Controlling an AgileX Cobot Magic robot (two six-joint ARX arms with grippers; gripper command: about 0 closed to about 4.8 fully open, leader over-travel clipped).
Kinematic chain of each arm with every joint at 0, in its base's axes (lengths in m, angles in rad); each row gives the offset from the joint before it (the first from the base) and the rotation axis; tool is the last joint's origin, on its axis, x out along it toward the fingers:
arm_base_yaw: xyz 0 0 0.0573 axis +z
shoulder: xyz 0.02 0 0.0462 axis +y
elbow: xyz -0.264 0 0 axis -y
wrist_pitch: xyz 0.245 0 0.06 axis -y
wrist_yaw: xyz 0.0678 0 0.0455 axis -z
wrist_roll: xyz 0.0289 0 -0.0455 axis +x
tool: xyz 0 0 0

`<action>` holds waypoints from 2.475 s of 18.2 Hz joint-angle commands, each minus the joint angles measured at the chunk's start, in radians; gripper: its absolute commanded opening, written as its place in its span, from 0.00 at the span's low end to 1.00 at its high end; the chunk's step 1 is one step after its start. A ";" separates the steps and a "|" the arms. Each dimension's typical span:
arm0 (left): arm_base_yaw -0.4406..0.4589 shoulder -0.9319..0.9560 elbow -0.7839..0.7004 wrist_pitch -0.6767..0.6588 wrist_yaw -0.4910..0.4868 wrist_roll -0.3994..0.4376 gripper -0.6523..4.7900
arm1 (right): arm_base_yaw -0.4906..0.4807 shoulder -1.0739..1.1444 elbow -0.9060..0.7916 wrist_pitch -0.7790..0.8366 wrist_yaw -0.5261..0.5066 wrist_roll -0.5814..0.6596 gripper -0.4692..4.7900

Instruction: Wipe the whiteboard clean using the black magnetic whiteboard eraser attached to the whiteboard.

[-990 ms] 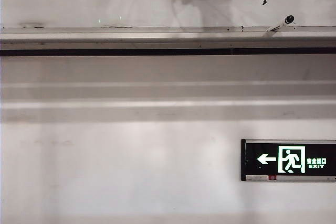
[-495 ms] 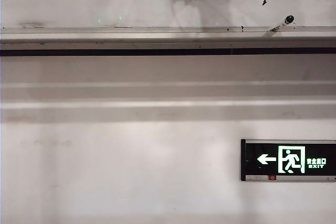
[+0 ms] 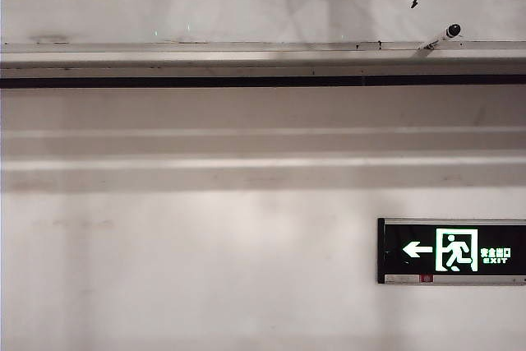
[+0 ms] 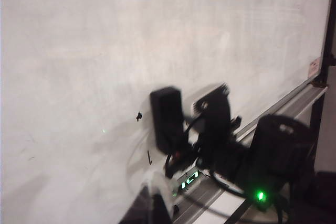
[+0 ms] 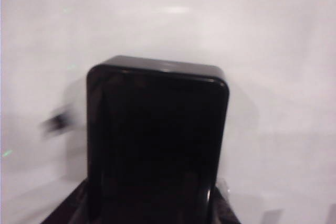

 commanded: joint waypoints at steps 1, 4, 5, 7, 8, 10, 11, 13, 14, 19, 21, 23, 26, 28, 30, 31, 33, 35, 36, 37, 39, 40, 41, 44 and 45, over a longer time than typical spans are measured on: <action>-0.001 -0.004 0.002 0.001 0.004 -0.003 0.11 | -0.006 -0.014 0.008 0.021 -0.040 -0.005 0.41; -0.001 -0.004 0.002 0.001 0.004 -0.003 0.11 | -0.003 -0.011 0.008 -0.024 -0.178 -0.005 0.41; -0.001 -0.004 0.002 0.001 0.005 -0.003 0.11 | -0.001 -0.008 0.008 -0.043 -0.204 -0.005 0.41; -0.001 -0.004 0.002 -0.003 0.005 -0.003 0.11 | 0.003 -0.007 0.008 -0.088 -0.220 -0.003 0.41; -0.001 -0.004 0.002 -0.006 0.018 -0.003 0.11 | 0.003 -0.006 0.008 -0.119 -0.225 -0.002 0.41; -0.001 -0.004 0.002 -0.005 0.031 -0.004 0.11 | 0.003 -0.005 0.008 -0.182 -0.224 -0.002 0.41; -0.001 -0.004 0.002 -0.005 0.031 -0.004 0.11 | 0.003 -0.003 0.008 -0.212 -0.222 -0.002 0.41; -0.001 -0.004 0.002 -0.005 0.031 -0.004 0.11 | 0.003 -0.003 0.008 -0.236 -0.207 -0.002 0.41; -0.001 -0.004 0.002 -0.005 0.031 -0.004 0.11 | 0.003 -0.003 0.008 -0.230 -0.182 -0.002 0.41; -0.001 -0.004 0.002 -0.005 0.031 -0.004 0.11 | 0.010 -0.003 0.008 -0.076 -0.079 -0.071 0.40; -0.001 -0.004 0.002 -0.005 0.031 -0.004 0.11 | 0.013 -0.003 0.009 -0.012 -0.078 -0.111 0.40; -0.001 -0.004 0.002 -0.004 0.031 -0.004 0.11 | 0.013 -0.001 0.016 0.024 -0.056 -0.126 0.40; -0.001 -0.004 0.002 -0.004 0.031 -0.003 0.11 | 0.013 0.000 0.020 0.071 -0.014 -0.183 0.40; -0.001 -0.004 0.002 -0.003 0.031 -0.003 0.11 | 0.013 0.000 0.021 0.087 -0.005 -0.211 0.40; -0.001 -0.004 0.002 -0.003 0.031 -0.004 0.11 | 0.013 0.000 0.022 0.082 -0.008 -0.211 0.40; -0.001 -0.004 0.002 -0.003 0.031 -0.004 0.11 | 0.013 0.001 0.022 0.076 -0.019 -0.211 0.40; -0.001 -0.004 0.002 -0.003 0.031 -0.004 0.11 | 0.013 0.008 0.023 0.063 -0.061 -0.211 0.40; -0.001 -0.004 0.002 -0.004 0.031 -0.004 0.11 | 0.016 0.022 0.039 -0.008 -0.065 -0.209 0.36; -0.001 -0.004 0.002 -0.004 0.031 -0.004 0.11 | 0.018 0.028 0.046 -0.045 -0.068 -0.209 0.36; -0.001 -0.004 0.002 -0.005 0.031 -0.003 0.11 | 0.027 0.033 0.047 -0.047 -0.068 -0.209 0.38; -0.001 -0.004 0.002 -0.003 0.031 -0.004 0.11 | 0.027 0.039 0.047 -0.016 -0.123 -0.207 0.38; -0.001 -0.004 0.002 -0.004 0.031 -0.004 0.11 | 0.027 0.041 0.049 0.010 -0.161 -0.208 0.38; -0.001 -0.004 0.002 -0.003 0.031 -0.003 0.11 | 0.028 0.045 0.050 0.043 -0.187 -0.208 0.38; -0.001 -0.004 0.002 -0.003 0.031 -0.004 0.11 | 0.028 0.054 0.051 0.088 -0.223 -0.208 0.38; -0.001 -0.004 0.002 -0.003 0.031 -0.003 0.11 | 0.028 0.056 0.051 0.084 -0.220 -0.208 0.38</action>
